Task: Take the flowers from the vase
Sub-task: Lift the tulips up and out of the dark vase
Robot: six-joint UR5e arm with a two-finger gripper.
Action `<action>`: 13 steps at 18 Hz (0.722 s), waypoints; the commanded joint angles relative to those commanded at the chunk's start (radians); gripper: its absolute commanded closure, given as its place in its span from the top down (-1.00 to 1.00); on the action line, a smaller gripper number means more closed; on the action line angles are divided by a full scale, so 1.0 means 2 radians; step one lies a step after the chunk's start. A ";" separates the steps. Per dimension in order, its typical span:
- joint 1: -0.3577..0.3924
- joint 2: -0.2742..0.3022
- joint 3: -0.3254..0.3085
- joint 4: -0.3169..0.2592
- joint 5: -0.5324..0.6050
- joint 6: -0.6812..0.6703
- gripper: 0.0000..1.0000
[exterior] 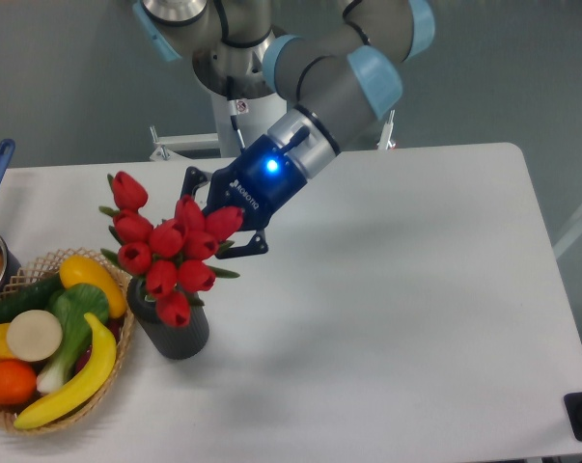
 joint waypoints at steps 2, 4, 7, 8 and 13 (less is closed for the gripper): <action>0.005 0.007 0.001 0.000 0.000 -0.008 -1.00; 0.011 0.014 0.004 0.000 0.000 -0.009 -1.00; 0.023 0.025 0.004 -0.001 -0.001 -0.012 -1.00; 0.025 0.028 0.004 -0.001 0.000 -0.015 -1.00; 0.047 0.041 0.007 -0.002 0.005 -0.021 -1.00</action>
